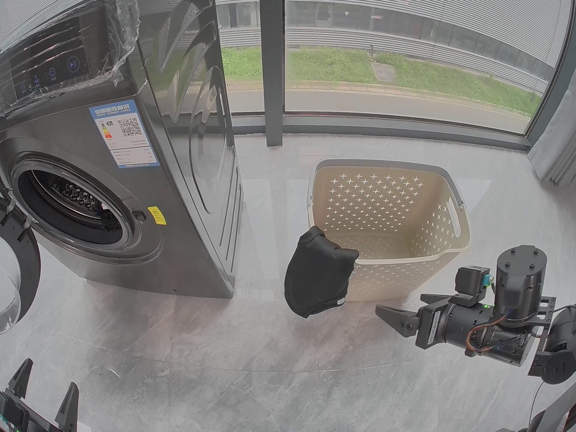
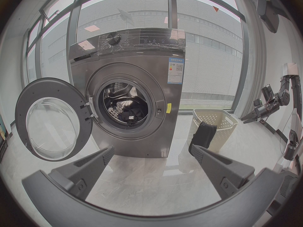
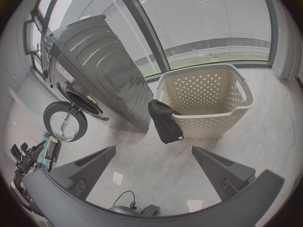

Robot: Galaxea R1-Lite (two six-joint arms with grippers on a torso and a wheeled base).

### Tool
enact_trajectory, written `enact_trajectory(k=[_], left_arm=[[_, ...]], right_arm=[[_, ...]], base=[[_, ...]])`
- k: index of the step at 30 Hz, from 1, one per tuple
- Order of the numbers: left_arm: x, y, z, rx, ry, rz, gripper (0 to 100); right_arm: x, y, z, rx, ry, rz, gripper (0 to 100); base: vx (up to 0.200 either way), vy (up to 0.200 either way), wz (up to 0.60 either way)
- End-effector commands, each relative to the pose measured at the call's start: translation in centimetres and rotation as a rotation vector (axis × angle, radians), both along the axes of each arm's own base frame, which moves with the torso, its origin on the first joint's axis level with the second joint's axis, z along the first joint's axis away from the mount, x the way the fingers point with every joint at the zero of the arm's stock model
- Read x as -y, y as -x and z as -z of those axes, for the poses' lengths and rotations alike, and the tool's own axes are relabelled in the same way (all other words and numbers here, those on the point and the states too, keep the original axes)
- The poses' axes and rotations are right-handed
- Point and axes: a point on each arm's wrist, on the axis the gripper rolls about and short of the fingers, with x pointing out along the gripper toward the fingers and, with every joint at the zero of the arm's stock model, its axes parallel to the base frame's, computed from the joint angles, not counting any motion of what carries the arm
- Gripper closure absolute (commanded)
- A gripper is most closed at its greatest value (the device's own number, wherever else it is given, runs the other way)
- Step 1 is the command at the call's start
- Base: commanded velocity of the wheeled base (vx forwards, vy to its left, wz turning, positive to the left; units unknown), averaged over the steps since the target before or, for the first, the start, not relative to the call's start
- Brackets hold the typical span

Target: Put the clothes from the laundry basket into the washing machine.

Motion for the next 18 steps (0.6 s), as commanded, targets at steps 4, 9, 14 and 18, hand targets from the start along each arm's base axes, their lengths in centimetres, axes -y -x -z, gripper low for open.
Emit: enact_trajectory(k=[4,9,14,18], left_arm=[[0.0,0.0,0.5,-0.003,0.008,-0.001,0],[0.0,0.0,0.5,-0.003,-0.001,-0.001,0],[0.0,0.0,0.5,-0.003,0.008,-0.001,0],[0.0,0.0,0.5,-0.003,-0.001,0.0,0]], right_arm=[[-2.0,-1.9,1.7,-0.025,0.009,0.029,0],[-3.2,-3.4,3.9,-0.042,0.019,0.063,0],[-4.1,-4.6,5.4,-0.027,0.013,0.079,0],[-5.0,-5.7,6.0,-0.028,0.014,0.079,0]], base=[[0.0,0.0,0.0],[0.0,0.0,0.0],[0.0,0.0,0.0],[0.0,0.0,0.0]])
